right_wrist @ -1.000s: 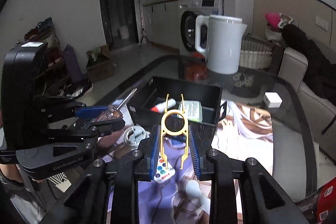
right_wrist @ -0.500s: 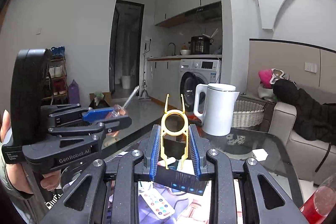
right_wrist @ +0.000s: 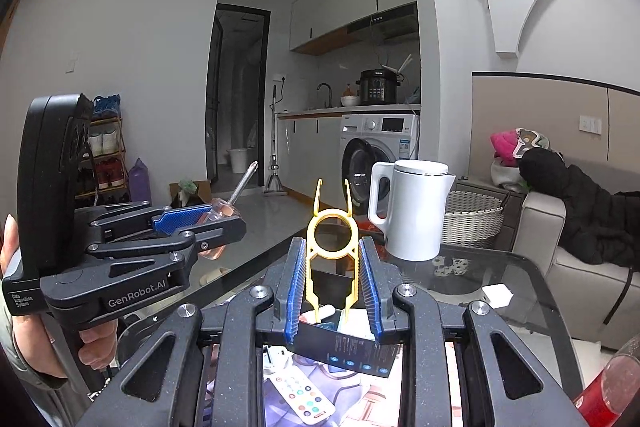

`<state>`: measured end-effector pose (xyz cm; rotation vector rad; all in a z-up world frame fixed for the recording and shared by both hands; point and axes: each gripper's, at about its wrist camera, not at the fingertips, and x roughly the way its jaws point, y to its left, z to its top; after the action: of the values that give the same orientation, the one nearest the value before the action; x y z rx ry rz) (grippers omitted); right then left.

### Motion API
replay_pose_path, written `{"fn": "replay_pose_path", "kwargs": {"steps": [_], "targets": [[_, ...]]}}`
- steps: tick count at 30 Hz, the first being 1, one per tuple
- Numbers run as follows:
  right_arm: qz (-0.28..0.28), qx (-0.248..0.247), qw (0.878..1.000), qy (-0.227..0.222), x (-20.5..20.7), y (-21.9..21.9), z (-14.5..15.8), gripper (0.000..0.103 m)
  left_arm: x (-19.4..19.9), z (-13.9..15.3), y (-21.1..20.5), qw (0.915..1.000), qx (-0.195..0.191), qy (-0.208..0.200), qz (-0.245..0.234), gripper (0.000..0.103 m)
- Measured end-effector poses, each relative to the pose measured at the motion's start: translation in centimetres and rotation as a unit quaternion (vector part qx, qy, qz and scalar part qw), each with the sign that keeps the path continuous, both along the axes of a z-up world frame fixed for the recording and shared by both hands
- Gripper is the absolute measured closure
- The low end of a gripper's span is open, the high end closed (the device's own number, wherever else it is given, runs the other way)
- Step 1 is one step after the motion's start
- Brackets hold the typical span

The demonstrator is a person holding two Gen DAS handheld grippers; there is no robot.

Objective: Organize rigid objects
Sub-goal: 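Lift the screwdriver and yellow opener toward the black box with both tools, then lower the screwdriver and opener into the black box and open both tools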

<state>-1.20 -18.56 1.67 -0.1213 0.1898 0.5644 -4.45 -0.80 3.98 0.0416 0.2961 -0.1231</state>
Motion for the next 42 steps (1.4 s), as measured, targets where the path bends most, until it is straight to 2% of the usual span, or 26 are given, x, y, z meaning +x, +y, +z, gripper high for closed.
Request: {"fn": "replay_pose_path", "kwargs": {"steps": [7,15,23,27,29,34,39,42], "targets": [[-0.013,0.009,1.0,0.003,1.8,0.6,0.1,0.077,2.2,0.2,0.4,0.9996,-0.023,-0.002,0.016,0.078],[-0.03,0.021,0.999,0.01,5.8,2.0,0.5,0.077,6.0,0.1,1.8,0.9979,-0.049,0.008,0.041,0.078],[-0.045,0.016,0.998,0.027,9.7,3.5,-0.3,0.077,8.6,-0.7,2.6,0.9966,-0.064,0.02,0.049,0.078],[-0.047,0.003,0.998,0.036,11.1,4.2,-0.9,0.077,9.8,-1.2,2.5,0.9966,-0.057,0.034,0.049,0.078],[-0.048,-0.007,0.998,0.048,12.0,4.6,-1.2,0.077,10.6,-1.8,2.4,0.9957,-0.054,0.053,0.054,0.078],[-0.058,-0.037,0.992,0.108,14.6,5.4,-2.6,0.077,13.3,-3.9,2.1,0.9878,-0.053,0.135,0.056,0.078],[-0.065,-0.073,0.973,0.209,17.6,6.1,-5.3,0.077,15.8,-6.9,1.1,0.9709,-0.04,0.231,0.047,0.078],[-0.062,-0.084,0.96,0.259,18.9,6.0,-6.8,0.077,16.5,-8.6,0.7,0.9631,-0.033,0.264,0.039,0.078]]}}
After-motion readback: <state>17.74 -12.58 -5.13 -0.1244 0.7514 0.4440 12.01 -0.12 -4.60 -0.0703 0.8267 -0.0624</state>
